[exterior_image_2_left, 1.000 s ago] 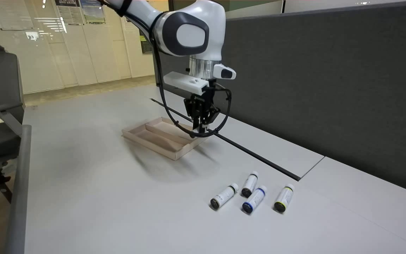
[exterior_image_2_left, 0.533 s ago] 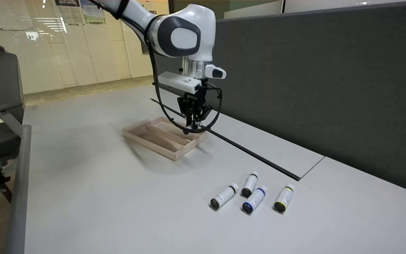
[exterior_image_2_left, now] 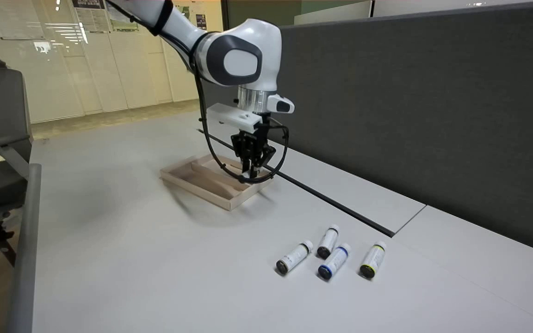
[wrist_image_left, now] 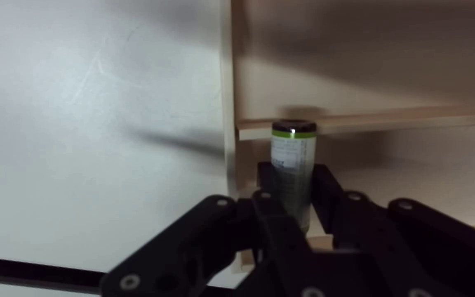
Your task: Take the object and put it in the upper segment of the box
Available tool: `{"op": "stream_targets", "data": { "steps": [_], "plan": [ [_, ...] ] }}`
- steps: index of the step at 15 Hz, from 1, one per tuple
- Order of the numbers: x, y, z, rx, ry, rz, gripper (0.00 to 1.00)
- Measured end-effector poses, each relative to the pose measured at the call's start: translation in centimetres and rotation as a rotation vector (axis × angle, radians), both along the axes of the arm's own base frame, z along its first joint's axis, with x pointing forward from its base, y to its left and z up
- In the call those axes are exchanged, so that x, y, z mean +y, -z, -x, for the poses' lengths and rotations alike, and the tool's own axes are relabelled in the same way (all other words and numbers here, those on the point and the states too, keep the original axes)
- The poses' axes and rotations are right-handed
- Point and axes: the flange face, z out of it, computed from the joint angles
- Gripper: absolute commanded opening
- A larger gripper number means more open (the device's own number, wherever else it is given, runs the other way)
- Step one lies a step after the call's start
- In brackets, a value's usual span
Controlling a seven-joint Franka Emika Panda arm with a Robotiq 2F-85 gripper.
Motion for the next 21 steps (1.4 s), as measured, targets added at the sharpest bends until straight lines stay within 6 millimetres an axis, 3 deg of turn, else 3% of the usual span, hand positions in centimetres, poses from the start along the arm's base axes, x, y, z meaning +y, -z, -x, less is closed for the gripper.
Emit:
{"op": "stream_targets", "data": {
  "steps": [11, 16, 18, 21],
  "plan": [
    [-0.8, 0.1, -1.1, -0.012, 0.022, -0.021, 0.07],
    [-1.0, 2.5, -1.3, 0.001, 0.027, -0.026, 0.07],
    [-1.0, 2.5, -1.4, 0.006, 0.026, -0.027, 0.52],
    [-1.0, 2.5, -1.5, 0.01, 0.025, -0.028, 0.62]
  ]
}}
